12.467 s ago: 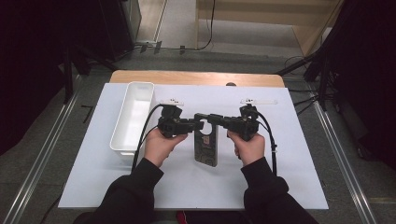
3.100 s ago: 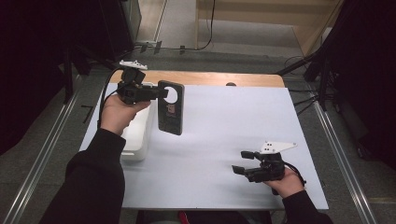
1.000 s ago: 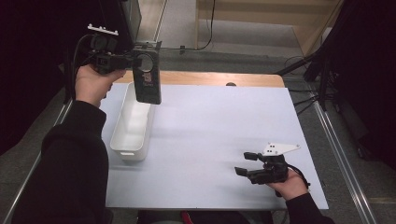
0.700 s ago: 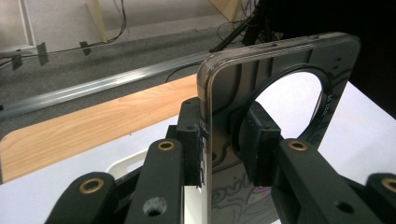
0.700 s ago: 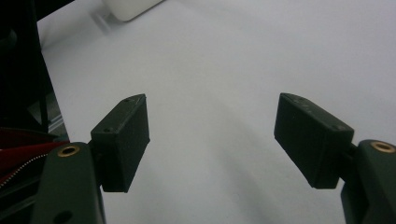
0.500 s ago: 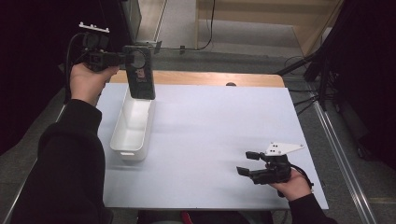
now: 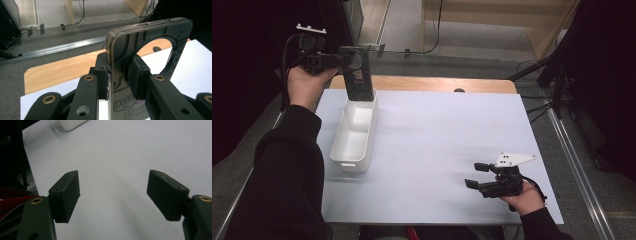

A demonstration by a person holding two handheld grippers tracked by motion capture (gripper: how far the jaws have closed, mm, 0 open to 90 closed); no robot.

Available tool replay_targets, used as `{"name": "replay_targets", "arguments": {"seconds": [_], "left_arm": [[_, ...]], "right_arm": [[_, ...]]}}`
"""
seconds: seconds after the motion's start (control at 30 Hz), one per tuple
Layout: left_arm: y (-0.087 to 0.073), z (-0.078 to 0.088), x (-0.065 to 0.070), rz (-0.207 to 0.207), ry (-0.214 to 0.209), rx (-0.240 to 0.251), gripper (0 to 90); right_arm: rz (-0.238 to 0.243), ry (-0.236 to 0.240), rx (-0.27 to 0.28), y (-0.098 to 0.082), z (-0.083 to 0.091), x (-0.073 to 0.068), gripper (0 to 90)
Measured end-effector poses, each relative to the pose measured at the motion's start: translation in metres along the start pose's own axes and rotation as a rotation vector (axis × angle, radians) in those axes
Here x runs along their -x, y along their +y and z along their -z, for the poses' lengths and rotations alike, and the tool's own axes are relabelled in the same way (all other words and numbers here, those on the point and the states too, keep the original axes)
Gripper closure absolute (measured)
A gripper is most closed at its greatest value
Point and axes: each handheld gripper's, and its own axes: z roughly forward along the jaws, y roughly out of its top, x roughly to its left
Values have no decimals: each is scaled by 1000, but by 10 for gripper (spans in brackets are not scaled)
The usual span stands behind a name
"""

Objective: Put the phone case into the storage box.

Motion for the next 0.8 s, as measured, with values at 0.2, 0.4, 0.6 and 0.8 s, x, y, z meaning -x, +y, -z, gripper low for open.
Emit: {"name": "replay_targets", "arguments": {"seconds": [0.2, 0.4, 0.6, 0.8], "left_arm": [[-1, -8, -9, 7, 4, 13, 708], [-4, -20, -15, 2, 38, -8, 708], [-6, -29, -20, 3, 67, -22, 707], [-11, -35, -25, 22, 88, -17, 708]], "right_arm": [[3, 3, 7, 0, 0, 0, 254], [2, 2, 11, 0, 0, 1, 254], [0, 3, 15, 0, 1, 2, 254], [-6, 7, 18, 0, 1, 3, 254]]}}
